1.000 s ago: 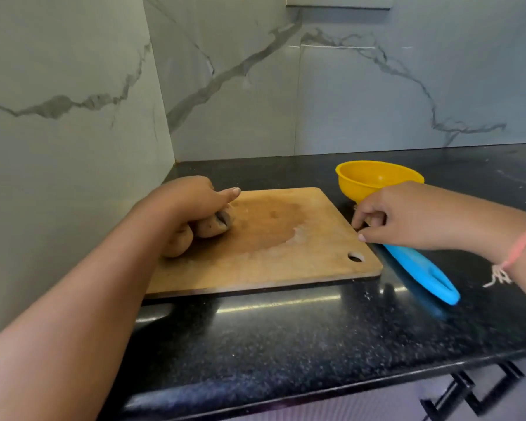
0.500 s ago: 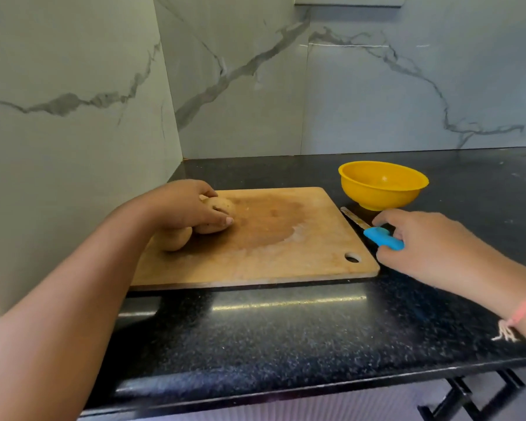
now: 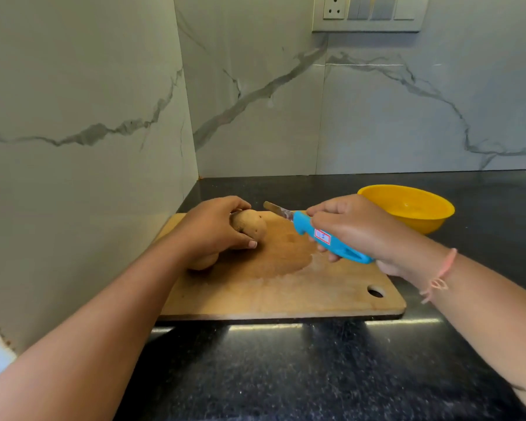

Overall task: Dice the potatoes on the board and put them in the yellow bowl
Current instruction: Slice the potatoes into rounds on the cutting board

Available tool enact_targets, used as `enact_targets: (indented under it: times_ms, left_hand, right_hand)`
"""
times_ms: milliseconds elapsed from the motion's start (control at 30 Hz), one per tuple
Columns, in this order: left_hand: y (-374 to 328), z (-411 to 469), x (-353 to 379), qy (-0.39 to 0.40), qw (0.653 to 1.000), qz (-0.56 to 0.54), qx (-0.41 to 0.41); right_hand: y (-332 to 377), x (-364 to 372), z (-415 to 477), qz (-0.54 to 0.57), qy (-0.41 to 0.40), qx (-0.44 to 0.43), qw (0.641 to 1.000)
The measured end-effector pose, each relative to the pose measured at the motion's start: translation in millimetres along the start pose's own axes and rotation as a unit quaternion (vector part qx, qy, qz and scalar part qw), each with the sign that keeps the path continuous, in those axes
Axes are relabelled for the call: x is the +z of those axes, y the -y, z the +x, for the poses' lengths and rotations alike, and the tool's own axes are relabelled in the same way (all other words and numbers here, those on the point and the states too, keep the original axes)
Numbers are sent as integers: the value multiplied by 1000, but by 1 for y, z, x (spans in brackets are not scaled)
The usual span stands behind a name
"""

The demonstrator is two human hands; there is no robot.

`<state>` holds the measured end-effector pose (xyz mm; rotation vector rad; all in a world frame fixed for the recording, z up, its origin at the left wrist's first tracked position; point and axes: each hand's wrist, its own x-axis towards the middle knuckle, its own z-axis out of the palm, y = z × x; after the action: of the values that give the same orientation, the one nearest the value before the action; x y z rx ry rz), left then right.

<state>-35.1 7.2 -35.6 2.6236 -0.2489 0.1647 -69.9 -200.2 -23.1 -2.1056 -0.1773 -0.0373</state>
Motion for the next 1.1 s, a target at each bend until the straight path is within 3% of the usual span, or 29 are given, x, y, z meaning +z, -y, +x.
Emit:
enact_targets:
  times_ms: [500,800,867,1000,1100]
  left_hand:
    - [4,30,-7,80,994,-40,-59]
    - [-2,30,-7,-59,990,70,-106]
    - [-2,27,-10,-17,994,66,-90]
    - [-11,18,-18,163,982,86,-52]
    - [-13,13,-27,226,968,103,-38]
  right_hand:
    - [-16,12,25,101,44,44,993]
    - [-15,16,22,106,31,27,994]
    - [-17,15,23,104,26,32,994]
    - [-19,16,24,105,32,50,993]
    - [-20,16,23,107,31,55,992]
